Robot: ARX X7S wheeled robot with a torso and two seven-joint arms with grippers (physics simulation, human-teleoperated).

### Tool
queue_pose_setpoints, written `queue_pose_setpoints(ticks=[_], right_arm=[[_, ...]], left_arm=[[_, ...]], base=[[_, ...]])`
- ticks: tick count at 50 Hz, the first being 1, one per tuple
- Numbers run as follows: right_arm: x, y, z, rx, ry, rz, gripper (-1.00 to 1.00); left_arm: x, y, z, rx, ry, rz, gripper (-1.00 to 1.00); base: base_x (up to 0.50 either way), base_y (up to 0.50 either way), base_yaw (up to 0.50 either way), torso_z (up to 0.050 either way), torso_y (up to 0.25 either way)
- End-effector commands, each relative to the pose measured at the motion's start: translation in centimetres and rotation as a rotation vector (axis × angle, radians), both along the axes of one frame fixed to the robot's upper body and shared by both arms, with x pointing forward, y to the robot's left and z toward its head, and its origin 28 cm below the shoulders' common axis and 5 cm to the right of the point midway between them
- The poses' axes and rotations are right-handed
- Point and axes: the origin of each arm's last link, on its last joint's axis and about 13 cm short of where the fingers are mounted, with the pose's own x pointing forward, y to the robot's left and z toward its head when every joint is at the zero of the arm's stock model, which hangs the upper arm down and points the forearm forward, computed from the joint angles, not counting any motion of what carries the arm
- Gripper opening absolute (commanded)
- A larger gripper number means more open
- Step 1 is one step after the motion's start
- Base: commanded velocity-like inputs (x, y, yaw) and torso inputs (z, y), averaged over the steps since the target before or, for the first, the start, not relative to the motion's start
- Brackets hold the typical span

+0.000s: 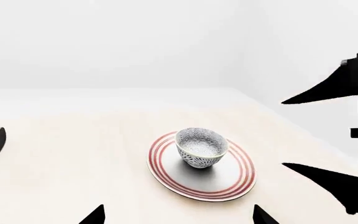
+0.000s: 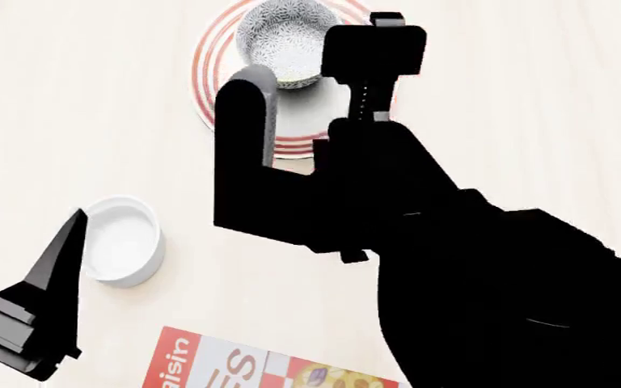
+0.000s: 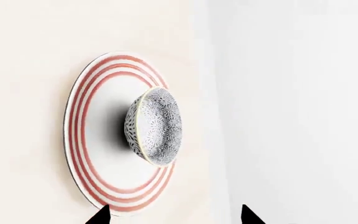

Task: Pick the akita bowl on the cookies box and place it on the plate.

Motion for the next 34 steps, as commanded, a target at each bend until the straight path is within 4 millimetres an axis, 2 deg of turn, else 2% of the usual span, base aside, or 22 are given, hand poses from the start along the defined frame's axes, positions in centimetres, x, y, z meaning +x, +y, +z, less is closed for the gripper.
queue_pose_setpoints(ticks=[1,14,17,21,26,34], right_arm=[[-7.1,-2.4,0.0,0.225,-0.151,0.083,1.0],[-13.1,-3.8,-4.4,0.626,-0.384,0.149,1.0],[-13.8,-4.1,-4.7,0.673,-0.422,0.148,1.0],[-15.3,-4.7,-5.4,0.826,-0.497,0.147,1.0],[-16.9,-5.1,-6.4,0.939,-0.569,0.171,1.0],[-18.2,-6.0,-7.6,1.012,-0.671,0.181,1.0]], left_arm=[[-1.0,0.2,1.5,-0.048,-0.07,0.065,1.0],[-3.0,0.5,3.0,-0.162,-0.252,0.189,1.0],[-3.3,0.6,3.3,-0.167,-0.305,0.226,1.0],[-4.0,1.0,3.7,-0.223,-0.369,0.277,1.0],[-4.7,1.4,3.5,-0.243,-0.502,0.382,1.0],[-5.8,1.6,3.3,-0.334,-0.694,0.528,1.0]], base=[[0.0,0.0,0.0,0.0,0.0],[0.0,0.0,0.0,0.0,0.0],[0.0,0.0,0.0,0.0,0.0],[0.0,0.0,0.0,0.0,0.0],[0.0,0.0,0.0,0.0,0.0],[0.0,0.0,0.0,0.0,0.0]])
